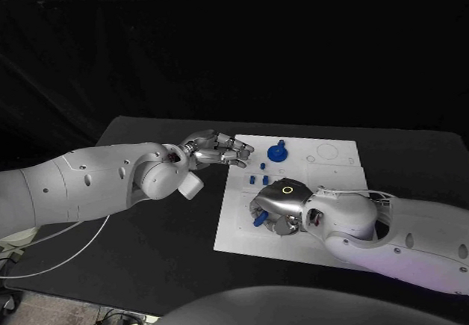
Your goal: Assemble the parts on the task board
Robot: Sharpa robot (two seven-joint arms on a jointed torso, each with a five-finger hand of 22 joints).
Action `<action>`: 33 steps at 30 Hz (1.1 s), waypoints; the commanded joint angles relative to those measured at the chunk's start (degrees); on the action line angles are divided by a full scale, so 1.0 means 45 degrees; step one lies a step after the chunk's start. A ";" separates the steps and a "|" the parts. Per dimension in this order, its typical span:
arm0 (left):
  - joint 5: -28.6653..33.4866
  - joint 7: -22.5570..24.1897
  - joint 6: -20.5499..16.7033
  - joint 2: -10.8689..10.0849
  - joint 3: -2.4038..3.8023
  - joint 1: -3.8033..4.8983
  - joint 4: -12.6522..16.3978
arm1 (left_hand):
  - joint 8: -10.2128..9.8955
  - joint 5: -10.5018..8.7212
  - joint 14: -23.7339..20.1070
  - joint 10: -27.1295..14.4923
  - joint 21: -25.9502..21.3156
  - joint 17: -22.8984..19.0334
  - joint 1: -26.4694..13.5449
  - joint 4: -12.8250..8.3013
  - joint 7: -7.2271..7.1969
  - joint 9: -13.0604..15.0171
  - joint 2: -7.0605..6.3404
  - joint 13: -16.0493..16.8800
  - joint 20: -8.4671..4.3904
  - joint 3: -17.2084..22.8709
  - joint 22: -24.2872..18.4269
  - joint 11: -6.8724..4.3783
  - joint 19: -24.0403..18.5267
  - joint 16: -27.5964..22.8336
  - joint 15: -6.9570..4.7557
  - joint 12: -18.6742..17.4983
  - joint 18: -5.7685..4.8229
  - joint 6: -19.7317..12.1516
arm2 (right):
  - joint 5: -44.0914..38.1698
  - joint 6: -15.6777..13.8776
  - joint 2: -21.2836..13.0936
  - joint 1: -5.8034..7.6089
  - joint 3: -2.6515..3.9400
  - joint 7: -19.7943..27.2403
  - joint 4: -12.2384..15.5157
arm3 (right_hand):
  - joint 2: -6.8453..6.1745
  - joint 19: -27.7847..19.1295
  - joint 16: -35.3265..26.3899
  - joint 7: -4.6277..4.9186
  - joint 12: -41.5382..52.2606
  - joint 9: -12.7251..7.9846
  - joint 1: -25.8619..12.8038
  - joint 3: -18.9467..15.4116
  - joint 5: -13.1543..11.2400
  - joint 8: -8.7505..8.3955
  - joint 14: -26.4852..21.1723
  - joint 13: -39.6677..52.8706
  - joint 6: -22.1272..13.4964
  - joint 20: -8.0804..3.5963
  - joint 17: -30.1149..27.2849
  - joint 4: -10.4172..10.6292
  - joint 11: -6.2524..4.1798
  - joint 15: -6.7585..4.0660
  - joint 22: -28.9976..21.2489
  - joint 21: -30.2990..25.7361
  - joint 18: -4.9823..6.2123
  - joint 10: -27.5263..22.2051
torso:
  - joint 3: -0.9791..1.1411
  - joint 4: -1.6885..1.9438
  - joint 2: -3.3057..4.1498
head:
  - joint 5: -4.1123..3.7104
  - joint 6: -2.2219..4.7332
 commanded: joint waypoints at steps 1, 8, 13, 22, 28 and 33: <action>-0.0021 0.0007 0.0230 0.0014 0.0009 0.0001 0.0012 | 0.0069 0.0085 -0.0109 -0.0022 0.0027 -0.0021 0.0096 0.0024 0.0059 -0.0018 -0.0011 -0.0019 0.0010 -0.0059 -0.0017 0.0090 -0.0010 0.0082 0.0002 0.0051 0.0096 -0.0013 | -0.0240 -0.0227 -0.0071 0.0089 0.0002 -0.0187 0.0135 | 0.0008 -0.0003 0.0048 -0.0007 0.0093 -0.0013 -0.0113 0.0044 -0.0092 -0.0053 0.0052 0.0059 0.0171 0.0061 0.0056 0.0029 -0.0040 0.0015 0.1359 0.0094 0.0149 0.0230 | 0.0002 0.0002 -0.0002 | 0.0034 -0.0001; -0.0022 -0.0014 0.0242 0.0028 0.0009 0.0000 -0.0007 | 0.0069 0.0085 -0.0109 -0.0022 0.0027 -0.0021 0.0096 0.0024 0.0059 -0.0018 -0.0011 -0.0019 0.0010 -0.0059 -0.0017 0.0090 -0.0010 0.0082 0.0002 0.0051 0.0096 -0.0013 | -0.0403 0.0027 -0.0152 0.0478 0.0004 -0.0293 0.0373 | 0.0054 0.0136 0.0091 -0.0351 0.0657 0.0091 -0.0170 -0.0109 -0.0077 0.0154 0.0156 0.0426 0.1092 -0.0169 0.0125 -0.0007 -0.0481 -0.0309 0.1384 0.0202 0.0143 0.1153 | 0.0000 0.0001 -0.0003 | 0.0049 -0.0001; -0.0022 -0.0026 0.0268 0.0045 0.0009 0.0000 -0.0011 | 0.0069 0.0085 -0.0109 -0.0022 0.0027 -0.0021 0.0096 0.0024 0.0059 -0.0018 -0.0011 -0.0019 0.0010 -0.0059 -0.0017 0.0090 -0.0010 0.0082 0.0002 0.0051 0.0096 -0.0013 | -0.0542 0.0416 -0.0112 0.0583 0.0004 -0.0396 0.0424 | 0.0011 0.0161 0.0052 -0.0468 0.0929 0.0087 -0.0248 -0.0114 0.0074 0.0101 0.0159 0.0704 0.1365 -0.0315 0.0085 -0.0026 -0.0677 -0.0455 0.1383 0.0187 0.0130 0.1322 | -0.0001 0.0002 0.0003 | 0.0083 -0.0001; -0.0026 -0.0075 0.0357 0.0072 0.0009 -0.0003 -0.0026 | 0.0062 0.0088 -0.0120 -0.0035 0.0029 -0.0021 0.0100 0.0026 0.0072 -0.0021 -0.0013 -0.0021 0.0010 -0.0065 -0.0020 0.0101 -0.0010 0.0086 0.0010 0.0049 0.0096 -0.0030 | -0.0716 0.0896 0.0066 0.0631 0.0004 -0.0615 0.0386 | -0.0062 0.0166 0.0007 -0.0439 0.1360 0.0060 -0.0333 -0.0040 0.0205 -0.0039 0.0166 0.1182 0.1658 -0.0464 0.0043 -0.0067 -0.0796 -0.0583 0.1374 0.0126 0.0136 0.1328 | -0.0004 -0.0009 -0.0001 | 0.0105 -0.0001; -0.0089 -0.0096 0.0413 0.0094 0.0009 -0.0008 -0.0032 | 0.0057 0.0091 -0.0123 -0.0041 0.0030 -0.0021 0.0101 0.0029 0.0083 -0.0023 -0.0006 -0.0021 0.0009 -0.0067 -0.0022 0.0116 -0.0009 0.0092 0.0024 0.0050 0.0098 -0.0042 | -0.1077 0.0956 0.0252 0.0591 0.0003 -0.0779 0.0294 | -0.0099 0.0142 -0.0024 -0.0393 0.1456 0.0053 -0.0373 -0.0019 0.0227 -0.0152 0.0139 0.1361 0.1603 -0.0474 0.0003 -0.0082 -0.0755 -0.0565 0.1366 0.0079 0.0135 0.1166 | -0.0002 -0.0005 -0.0001 | 0.0106 -0.0001; -0.0111 -0.0127 0.0442 0.0094 0.0009 -0.0011 -0.0026 | 0.0056 0.0092 -0.0124 -0.0043 0.0032 -0.0020 0.0102 0.0029 0.0088 -0.0024 -0.0002 -0.0021 0.0009 -0.0067 -0.0023 0.0121 -0.0009 0.0095 0.0029 0.0050 0.0099 -0.0045 | -0.1194 0.0848 0.0325 0.0543 0.0003 -0.0823 0.0223 | -0.0092 0.0127 -0.0025 -0.0378 0.1544 0.0085 -0.0434 -0.0026 0.0031 -0.0301 0.0141 0.1592 0.1458 -0.0439 0.0010 -0.0080 -0.0681 -0.0505 0.1357 0.0033 0.0128 0.0887 | -0.0001 0.0005 0.0002 | 0.0129 -0.0001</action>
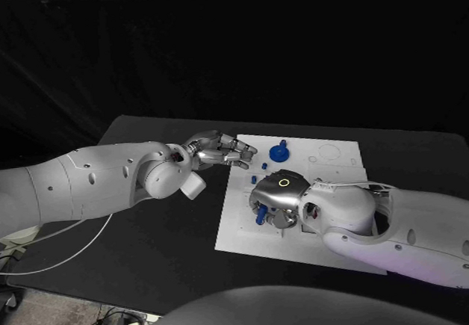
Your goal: Assemble the parts on the task board
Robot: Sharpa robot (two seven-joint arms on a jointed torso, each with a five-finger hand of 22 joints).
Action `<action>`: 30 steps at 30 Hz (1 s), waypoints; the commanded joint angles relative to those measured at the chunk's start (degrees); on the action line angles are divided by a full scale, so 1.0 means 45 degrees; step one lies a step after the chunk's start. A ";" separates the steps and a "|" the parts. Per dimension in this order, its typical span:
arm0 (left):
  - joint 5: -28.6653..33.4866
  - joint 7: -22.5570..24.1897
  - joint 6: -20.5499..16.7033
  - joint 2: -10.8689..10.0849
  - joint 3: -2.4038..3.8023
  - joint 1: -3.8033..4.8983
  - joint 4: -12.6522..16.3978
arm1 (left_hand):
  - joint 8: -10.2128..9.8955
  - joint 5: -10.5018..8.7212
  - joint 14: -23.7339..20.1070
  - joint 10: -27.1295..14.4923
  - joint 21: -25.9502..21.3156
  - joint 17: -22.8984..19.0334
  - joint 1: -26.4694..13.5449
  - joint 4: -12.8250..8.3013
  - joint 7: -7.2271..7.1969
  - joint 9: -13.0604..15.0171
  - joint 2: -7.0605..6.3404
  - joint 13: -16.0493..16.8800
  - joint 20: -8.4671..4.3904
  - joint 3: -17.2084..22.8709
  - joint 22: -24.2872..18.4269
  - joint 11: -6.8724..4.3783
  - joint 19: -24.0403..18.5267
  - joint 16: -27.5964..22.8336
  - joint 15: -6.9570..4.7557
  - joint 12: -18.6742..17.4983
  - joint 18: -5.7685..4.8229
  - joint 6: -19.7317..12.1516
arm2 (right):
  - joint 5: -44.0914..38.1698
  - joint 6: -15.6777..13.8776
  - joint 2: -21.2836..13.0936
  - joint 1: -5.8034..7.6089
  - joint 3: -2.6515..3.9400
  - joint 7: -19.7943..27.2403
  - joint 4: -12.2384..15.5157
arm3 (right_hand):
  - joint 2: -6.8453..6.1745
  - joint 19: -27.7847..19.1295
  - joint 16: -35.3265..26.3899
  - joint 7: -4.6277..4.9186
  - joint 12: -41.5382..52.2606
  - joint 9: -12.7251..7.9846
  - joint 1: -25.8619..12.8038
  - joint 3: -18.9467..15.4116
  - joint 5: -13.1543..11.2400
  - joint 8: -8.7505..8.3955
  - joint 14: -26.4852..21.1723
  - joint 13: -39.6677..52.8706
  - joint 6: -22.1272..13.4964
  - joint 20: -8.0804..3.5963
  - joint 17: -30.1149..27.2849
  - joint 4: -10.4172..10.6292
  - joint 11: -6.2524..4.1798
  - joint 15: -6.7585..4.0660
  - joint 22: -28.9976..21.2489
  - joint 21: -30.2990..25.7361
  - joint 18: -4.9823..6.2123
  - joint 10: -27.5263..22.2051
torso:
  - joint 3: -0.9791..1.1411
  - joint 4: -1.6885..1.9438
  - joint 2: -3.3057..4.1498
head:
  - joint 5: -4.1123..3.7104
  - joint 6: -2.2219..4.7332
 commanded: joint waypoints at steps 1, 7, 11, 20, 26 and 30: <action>-0.0079 -0.0001 0.0292 0.0023 0.0009 -0.0002 0.0019 | 0.0056 0.0031 -0.0078 0.0003 0.0031 -0.0020 0.0102 0.0029 0.0078 -0.0012 -0.0002 -0.0011 0.0009 -0.0068 -0.0011 0.0076 -0.0009 0.0043 -0.0017 0.0050 0.0098 -0.0035 | -0.0503 0.0200 0.0033 -0.0030 -0.0001 -0.0226 -0.0043 | 0.0021 -0.0015 -0.0076 0.0052 0.0081 0.0025 -0.0140 0.0009 -0.0200 -0.0116 -0.0001 0.0107 -0.0145 -0.0063 -0.0010 -0.0037 0.0024 0.0009 0.1347 -0.0060 0.0126 -0.0186 | 0.0001 0.0010 0.0003 | 0.0028 -0.0001; -0.0084 -0.0042 0.0310 0.0018 0.0009 -0.0003 0.0010 | 0.0056 0.0032 -0.0078 0.0002 0.0033 -0.0020 0.0105 0.0029 0.0081 -0.0012 0.0001 -0.0011 0.0010 -0.0068 -0.0012 0.0080 -0.0007 0.0046 -0.0012 0.0051 0.0098 -0.0037 | -0.0522 0.0196 0.0040 -0.0044 -0.0001 -0.0228 -0.0079 | 0.0058 -0.0018 -0.0082 0.0048 0.0162 0.0055 -0.0174 -0.0007 -0.0795 -0.0387 -0.0018 0.0367 -0.0498 0.0007 -0.0025 -0.0028 0.0097 0.0081 0.1334 -0.0131 0.0128 -0.0426 | 0.0002 0.0000 0.0007 | 0.0079 -0.0001; -0.0085 -0.0068 0.0339 0.0027 0.0009 -0.0003 0.0003 | 0.0055 0.0039 -0.0079 -0.0001 0.0036 -0.0019 0.0119 0.0022 0.0085 -0.0012 0.0001 -0.0011 0.0010 -0.0067 -0.0014 0.0087 -0.0004 0.0052 -0.0004 0.0053 0.0099 -0.0041 | -0.0540 0.0181 0.0054 -0.0046 -0.0001 -0.0233 -0.0094 | 0.0060 -0.0025 -0.0081 0.0047 0.0175 0.0063 -0.0161 0.0001 -0.0884 -0.0453 -0.0021 0.0420 -0.0587 0.0020 -0.0026 -0.0040 0.0107 0.0088 0.1328 -0.0160 0.0133 -0.0464 | 0.0004 -0.0001 0.0002 | 0.0074 -0.0001; -0.0087 -0.0111 0.0397 0.0044 0.0009 -0.0004 -0.0015 | 0.0055 0.0063 -0.0082 -0.0008 0.0046 -0.0018 0.0163 0.0004 0.0092 -0.0012 -0.0001 -0.0011 0.0011 -0.0060 -0.0016 0.0102 0.0008 0.0066 0.0012 0.0057 0.0101 -0.0049 | -0.0679 0.0364 0.0068 -0.0048 -0.0002 -0.0339 -0.0146 | 0.0062 -0.0054 -0.0110 0.0052 0.0164 0.0069 -0.0121 0.0033 -0.0886 -0.0532 -0.0061 0.0468 -0.0692 0.0032 -0.0086 -0.0070 0.0126 0.0100 0.1316 -0.0220 0.0144 -0.0533 | 0.0002 0.0001 0.0000 | 0.0076 -0.0001; -0.0088 -0.0132 0.0418 0.0056 0.0009 -0.0004 -0.0026 | 0.0055 0.0075 -0.0084 -0.0011 0.0050 -0.0017 0.0184 -0.0003 0.0096 -0.0012 -0.0004 -0.0010 0.0012 -0.0058 -0.0017 0.0106 0.0012 0.0072 0.0017 0.0059 0.0101 -0.0052 | -0.0694 0.0457 0.0044 -0.0048 -0.0003 -0.0368 -0.0166 | 0.0061 -0.0076 -0.0129 0.0052 0.0157 0.0072 -0.0098 0.0050 -0.0894 -0.0579 -0.0090 0.0495 -0.0758 0.0039 -0.0119 -0.0090 0.0137 0.0109 0.1308 -0.0257 0.0151 -0.0571 | 0.0000 0.0003 0.0005 | 0.0071 -0.0001; -0.0088 -0.0140 0.0431 0.0064 0.0009 -0.0004 -0.0030 | 0.0056 0.0083 -0.0086 -0.0013 0.0053 -0.0017 0.0200 -0.0007 0.0099 -0.0012 -0.0007 -0.0010 0.0013 -0.0057 -0.0018 0.0108 0.0015 0.0076 0.0019 0.0061 0.0100 -0.0053 | -0.0682 0.0182 -0.0011 -0.0048 -0.0003 -0.0262 -0.0166 | 0.0064 -0.0069 -0.0128 0.0060 0.0149 0.0072 -0.0103 0.0059 -0.0950 -0.0680 -0.0099 0.0546 -0.0909 0.0056 -0.0111 -0.0089 0.0163 0.0129 0.1313 -0.0262 0.0147 -0.0629 | 0.0005 0.0004 0.0004 | 0.0064 -0.0001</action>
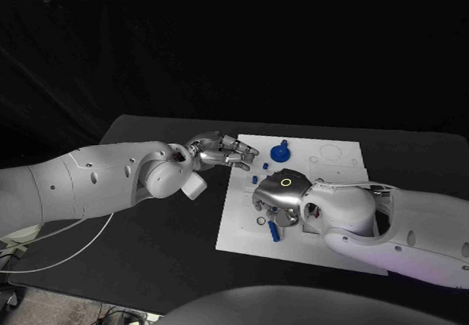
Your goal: Assemble the parts on the task board
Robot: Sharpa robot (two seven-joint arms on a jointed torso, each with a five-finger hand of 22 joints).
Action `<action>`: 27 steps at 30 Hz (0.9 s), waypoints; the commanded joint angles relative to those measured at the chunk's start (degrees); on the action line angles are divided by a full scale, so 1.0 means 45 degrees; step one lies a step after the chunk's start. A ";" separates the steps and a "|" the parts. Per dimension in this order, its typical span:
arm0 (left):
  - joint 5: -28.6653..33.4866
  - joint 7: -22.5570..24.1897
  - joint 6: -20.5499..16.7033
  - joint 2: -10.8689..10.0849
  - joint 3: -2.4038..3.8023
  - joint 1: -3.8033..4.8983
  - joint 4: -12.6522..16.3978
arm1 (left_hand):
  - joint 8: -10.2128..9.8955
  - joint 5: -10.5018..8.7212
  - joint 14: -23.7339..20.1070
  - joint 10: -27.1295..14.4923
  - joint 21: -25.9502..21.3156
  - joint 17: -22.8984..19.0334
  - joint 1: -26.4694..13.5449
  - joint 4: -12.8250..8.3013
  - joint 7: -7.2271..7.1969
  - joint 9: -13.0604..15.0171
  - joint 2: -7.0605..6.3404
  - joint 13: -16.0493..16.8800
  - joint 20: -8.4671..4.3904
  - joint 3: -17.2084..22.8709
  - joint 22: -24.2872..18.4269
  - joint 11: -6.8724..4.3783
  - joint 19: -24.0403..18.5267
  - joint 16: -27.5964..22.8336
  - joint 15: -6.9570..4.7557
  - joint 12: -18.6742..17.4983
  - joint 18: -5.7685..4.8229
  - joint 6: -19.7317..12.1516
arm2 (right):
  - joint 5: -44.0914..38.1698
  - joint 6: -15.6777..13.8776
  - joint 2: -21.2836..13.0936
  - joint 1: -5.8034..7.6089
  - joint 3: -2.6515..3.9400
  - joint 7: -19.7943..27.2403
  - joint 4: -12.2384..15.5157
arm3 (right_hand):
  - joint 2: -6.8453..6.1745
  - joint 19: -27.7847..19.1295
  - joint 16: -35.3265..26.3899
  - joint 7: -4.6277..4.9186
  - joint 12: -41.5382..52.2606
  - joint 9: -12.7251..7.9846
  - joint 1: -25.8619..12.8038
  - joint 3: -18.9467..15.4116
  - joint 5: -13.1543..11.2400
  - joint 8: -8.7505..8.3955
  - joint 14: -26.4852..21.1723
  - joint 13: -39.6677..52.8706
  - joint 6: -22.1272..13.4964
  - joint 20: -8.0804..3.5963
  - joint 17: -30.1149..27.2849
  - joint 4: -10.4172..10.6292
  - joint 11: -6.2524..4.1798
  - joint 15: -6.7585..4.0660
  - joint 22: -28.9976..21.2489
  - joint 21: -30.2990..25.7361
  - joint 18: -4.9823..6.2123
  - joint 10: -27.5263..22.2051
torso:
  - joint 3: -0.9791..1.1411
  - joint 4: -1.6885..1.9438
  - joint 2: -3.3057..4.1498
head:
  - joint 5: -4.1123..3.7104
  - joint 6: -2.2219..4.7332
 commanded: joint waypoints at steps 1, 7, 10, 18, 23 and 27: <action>-0.0021 0.0012 0.0267 0.0033 0.0009 0.0001 0.0014 | 0.0056 0.0083 -0.0087 -0.0014 0.0053 -0.0017 0.0099 -0.0007 0.0053 -0.0013 -0.0006 -0.0013 0.0013 -0.0056 -0.0020 0.0109 0.0016 0.0076 0.0020 0.0060 0.0101 -0.0007 | -0.0237 -0.0189 -0.0078 -0.0009 -0.0002 0.0070 0.0011 | -0.0004 -0.0056 -0.0064 -0.0002 -0.0018 -0.0006 -0.0044 0.0025 -0.0064 -0.0073 -0.0033 0.0031 -0.0159 0.0057 0.0030 -0.0049 0.0006 0.0079 0.1323 -0.0060 0.0144 -0.0072 | 0.0006 0.0006 0.0001 | -0.0017 -0.0001; -0.0022 0.0039 0.0230 -0.0022 0.0009 0.0001 0.0065 | 0.0057 0.0099 -0.0087 -0.0016 0.0059 -0.0016 0.0127 -0.0013 0.0056 -0.0013 -0.0010 -0.0012 0.0013 -0.0053 -0.0022 0.0115 0.0023 0.0085 0.0024 0.0064 0.0101 -0.0009 | -0.0152 -0.1959 -0.0648 -0.0010 -0.0006 0.1108 0.0304 | 0.0105 0.0083 0.0028 0.0067 0.0072 -0.0124 -0.0132 0.0045 -0.0730 -0.0331 0.0088 0.0150 -0.0375 0.0068 0.0167 0.0101 -0.0045 0.0070 0.1358 0.0040 0.0126 0.0103 | 0.0001 -0.0002 -0.0007 | 0.0055 -0.0001; -0.0022 0.0055 0.0197 -0.0064 0.0009 0.0001 0.0082 | 0.0058 0.0105 -0.0087 -0.0016 0.0062 -0.0016 0.0138 -0.0016 0.0058 -0.0012 -0.0012 -0.0012 0.0013 -0.0052 -0.0022 0.0116 0.0027 0.0089 0.0026 0.0066 0.0101 -0.0009 | -0.0107 -0.2686 -0.1159 -0.0055 -0.0009 0.1794 0.0662 | 0.0064 0.0056 -0.0037 -0.0148 0.0075 -0.0393 -0.0130 0.0095 -0.1402 -0.0654 -0.0004 0.0226 -0.0597 0.0064 0.0046 0.0201 -0.0073 0.0047 0.1335 -0.0073 0.0135 0.0097 | 0.0003 0.0001 0.0000 | 0.0071 -0.0001; -0.0022 0.0093 0.0140 -0.0154 0.0010 0.0002 0.0162 | 0.0062 0.0121 -0.0081 -0.0013 0.0072 -0.0013 0.0163 -0.0020 0.0065 -0.0011 -0.0019 -0.0010 0.0013 -0.0051 -0.0022 0.0122 0.0040 0.0101 0.0032 0.0072 0.0103 -0.0007 | -0.0014 -0.3730 -0.2574 -0.0306 -0.0018 0.3196 0.1542 | -0.0128 0.0148 -0.0101 -0.0335 0.0207 -0.1038 -0.0283 -0.0064 -0.3152 -0.1010 -0.0111 0.0419 -0.0279 0.0052 -0.0076 0.0762 -0.0115 0.0018 0.1344 -0.0163 0.0110 0.0314 | 0.0005 -0.0010 -0.0004 | 0.0052 -0.0001; -0.0022 0.0105 0.0136 -0.0150 0.0010 0.0002 0.0169 | 0.0063 0.0128 -0.0075 -0.0009 0.0077 -0.0012 0.0175 -0.0021 0.0072 -0.0010 -0.0023 -0.0009 0.0013 -0.0052 -0.0022 0.0124 0.0048 0.0109 0.0036 0.0077 0.0104 -0.0006 | 0.0002 -0.3661 -0.3315 -0.0491 -0.0033 0.3583 0.1834 | -0.0272 0.0180 -0.0148 -0.0325 -0.0159 -0.1430 -0.0448 -0.0283 -0.4049 -0.1161 -0.0140 0.0200 0.0047 0.0068 -0.0156 0.1331 -0.0086 0.0053 0.1324 -0.0333 0.0110 0.0519 | 0.0002 -0.0011 -0.0003 | -0.0043 -0.0001; -0.0022 0.0089 0.0162 -0.0140 0.0010 0.0002 0.0162 | 0.0063 0.0128 -0.0075 -0.0009 0.0077 -0.0012 0.0175 -0.0021 0.0072 -0.0010 -0.0023 -0.0009 0.0013 -0.0052 -0.0022 0.0124 0.0048 0.0109 0.0036 0.0077 0.0104 -0.0006 | -0.0022 -0.3647 -0.3742 -0.0625 -0.0040 0.3619 0.2002 | -0.0581 0.0206 -0.0175 -0.0593 -0.0868 -0.1851 -0.0756 -0.0599 -0.4701 -0.1494 -0.0159 -0.0267 -0.0240 0.0153 -0.0199 0.1865 0.0079 0.0206 0.1319 -0.0458 0.0099 0.0481 | -0.0003 -0.0027 0.0002 | -0.0064 -0.0001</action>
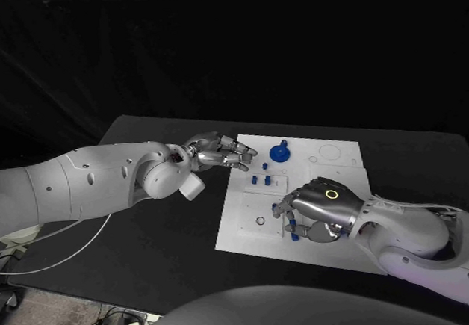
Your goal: Assemble the parts on the task board
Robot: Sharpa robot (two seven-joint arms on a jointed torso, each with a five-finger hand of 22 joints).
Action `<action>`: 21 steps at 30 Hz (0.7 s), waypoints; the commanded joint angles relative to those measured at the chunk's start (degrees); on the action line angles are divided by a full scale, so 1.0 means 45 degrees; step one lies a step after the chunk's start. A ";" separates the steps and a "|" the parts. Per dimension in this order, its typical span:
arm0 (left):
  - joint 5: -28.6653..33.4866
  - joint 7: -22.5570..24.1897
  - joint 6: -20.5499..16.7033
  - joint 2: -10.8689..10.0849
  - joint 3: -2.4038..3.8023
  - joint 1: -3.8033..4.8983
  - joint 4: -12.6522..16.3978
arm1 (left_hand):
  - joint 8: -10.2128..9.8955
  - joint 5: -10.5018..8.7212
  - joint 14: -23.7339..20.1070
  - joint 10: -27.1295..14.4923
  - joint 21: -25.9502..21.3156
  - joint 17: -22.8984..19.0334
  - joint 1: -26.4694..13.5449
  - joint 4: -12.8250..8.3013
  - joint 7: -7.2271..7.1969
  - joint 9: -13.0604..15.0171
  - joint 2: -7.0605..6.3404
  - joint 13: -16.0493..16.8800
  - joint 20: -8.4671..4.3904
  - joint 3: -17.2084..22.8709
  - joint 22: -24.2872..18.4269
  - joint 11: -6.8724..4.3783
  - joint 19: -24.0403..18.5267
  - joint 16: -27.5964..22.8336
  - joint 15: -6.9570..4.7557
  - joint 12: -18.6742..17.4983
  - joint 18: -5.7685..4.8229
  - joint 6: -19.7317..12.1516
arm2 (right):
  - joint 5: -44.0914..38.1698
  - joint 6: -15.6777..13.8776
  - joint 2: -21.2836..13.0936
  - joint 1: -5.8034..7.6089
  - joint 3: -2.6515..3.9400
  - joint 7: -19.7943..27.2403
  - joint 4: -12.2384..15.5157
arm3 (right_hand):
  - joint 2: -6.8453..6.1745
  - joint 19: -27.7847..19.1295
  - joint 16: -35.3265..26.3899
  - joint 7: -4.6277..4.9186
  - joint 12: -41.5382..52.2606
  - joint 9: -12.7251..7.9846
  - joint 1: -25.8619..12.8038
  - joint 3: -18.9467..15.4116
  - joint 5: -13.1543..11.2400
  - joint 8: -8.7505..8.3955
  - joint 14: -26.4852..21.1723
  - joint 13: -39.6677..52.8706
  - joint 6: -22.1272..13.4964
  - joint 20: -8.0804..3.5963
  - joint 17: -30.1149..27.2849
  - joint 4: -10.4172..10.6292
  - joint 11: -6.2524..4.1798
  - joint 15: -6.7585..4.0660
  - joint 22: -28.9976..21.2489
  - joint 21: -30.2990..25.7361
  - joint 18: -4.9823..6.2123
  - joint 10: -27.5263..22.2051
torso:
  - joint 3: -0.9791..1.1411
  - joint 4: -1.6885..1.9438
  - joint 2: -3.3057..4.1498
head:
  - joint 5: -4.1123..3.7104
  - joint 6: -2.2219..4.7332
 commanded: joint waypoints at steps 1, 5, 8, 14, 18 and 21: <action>-0.0011 0.0090 0.0164 0.0036 0.0009 0.0002 0.0016 | 0.0063 0.0080 -0.0075 0.0036 0.0077 -0.0012 0.0125 -0.0021 0.0073 -0.0011 0.0027 -0.0010 0.0013 -0.0052 -0.0011 0.0079 0.0047 0.0063 0.0036 0.0077 0.0105 -0.0007 | -0.0094 -0.0213 -0.0257 -0.0110 -0.0006 0.0546 0.0154 | -0.0325 0.0058 -0.0074 -0.0281 -0.0391 -0.0309 -0.0419 -0.0378 -0.0661 -0.0175 -0.0058 -0.0253 -0.0321 0.0064 -0.0055 0.0482 0.0156 0.0150 0.1309 -0.0174 0.0110 -0.0001 | -0.0005 -0.0010 0.0010 | -0.0039 -0.0001; -0.0012 0.0075 0.0216 0.0087 0.0009 -0.0011 -0.0041 | 0.0066 0.0092 -0.0065 0.0046 0.0088 -0.0010 0.0147 -0.0020 0.0089 -0.0010 0.0023 -0.0008 0.0013 -0.0051 -0.0012 0.0083 0.0062 0.0078 0.0040 0.0087 0.0106 -0.0006 | -0.0154 0.0268 -0.0428 -0.0203 -0.0011 0.0201 0.0114 | -0.0499 -0.0085 -0.0179 -0.0300 -0.0727 -0.0616 -0.0632 -0.0932 -0.0819 -0.0159 -0.0210 -0.0410 -0.0574 0.0150 -0.0252 0.0851 0.0268 0.0199 0.1250 -0.0508 0.0154 -0.0152 | -0.0004 0.0001 0.0001 | -0.0108 -0.0001; -0.0013 0.0066 0.0248 0.0118 0.0009 -0.0022 -0.0055 | 0.0066 0.0092 -0.0065 0.0046 0.0088 -0.0010 0.0147 -0.0020 0.0089 -0.0010 0.0023 -0.0008 0.0013 -0.0051 -0.0012 0.0083 0.0062 0.0078 0.0040 0.0087 0.0106 -0.0006 | -0.0189 0.0623 -0.0479 -0.0251 -0.0016 -0.0008 0.0002 | -0.0492 -0.0277 -0.0300 -0.0236 -0.0916 -0.0719 -0.0599 -0.1172 -0.0824 -0.0132 -0.0388 -0.0472 -0.0543 0.0198 -0.0470 0.0950 0.0349 0.0267 0.1174 -0.0849 0.0202 -0.0367 | 0.0001 0.0022 0.0005 | -0.0147 -0.0001; -0.0015 0.0070 0.0311 0.0103 0.0009 -0.0031 -0.0009 | 0.0069 0.0106 -0.0062 0.0051 0.0095 -0.0009 0.0168 -0.0021 0.0094 -0.0009 0.0028 -0.0007 0.0013 -0.0045 -0.0013 0.0088 0.0071 0.0087 0.0040 0.0093 0.0106 -0.0005 | -0.0249 0.0901 -0.0545 -0.0322 -0.0023 -0.0194 -0.0141 | -0.0377 -0.0502 -0.0429 -0.0191 -0.1179 -0.0944 -0.0264 -0.1518 -0.0799 -0.0151 -0.0629 -0.0527 -0.0600 0.0259 -0.0705 0.0995 0.0487 0.0295 0.1099 -0.1281 0.0275 -0.0770 | -0.0003 0.0025 0.0015 | -0.0128 -0.0001; -0.0017 0.0080 0.0332 0.0080 0.0009 -0.0033 0.0003 | 0.0069 0.0108 -0.0062 0.0052 0.0096 -0.0009 0.0173 -0.0021 0.0094 -0.0009 0.0029 -0.0007 0.0013 -0.0044 -0.0013 0.0088 0.0073 0.0088 0.0039 0.0094 0.0106 -0.0005 | -0.0307 0.0805 -0.0597 -0.0344 -0.0025 -0.0186 -0.0118 | -0.0196 -0.0729 -0.0536 -0.0138 -0.1413 -0.1184 0.0395 -0.1581 0.0005 -0.0139 -0.0883 -0.0512 -0.0762 0.0279 -0.0918 0.0793 0.0596 0.0334 0.1036 -0.1725 0.0340 -0.1569 | -0.0007 0.0023 0.0007 | -0.0141 -0.0001; -0.0097 0.0114 0.0318 0.0066 0.0009 -0.0033 0.0004 | 0.0072 0.0119 -0.0061 0.0056 0.0101 -0.0009 0.0192 -0.0024 0.0094 -0.0008 0.0035 -0.0007 0.0013 -0.0037 -0.0014 0.0089 0.0079 0.0094 0.0039 0.0099 0.0106 -0.0003 | -0.0518 0.1023 -0.0623 -0.0358 -0.0026 -0.0250 -0.0082 | -0.0125 -0.0973 -0.0657 -0.0135 -0.1616 -0.1306 0.1183 -0.1277 0.1549 -0.0080 -0.1191 -0.0548 -0.0626 0.0291 -0.1161 0.0364 0.0605 0.0322 0.0986 -0.2124 0.0395 -0.2232 | -0.0003 0.0019 0.0000 | -0.0105 -0.0001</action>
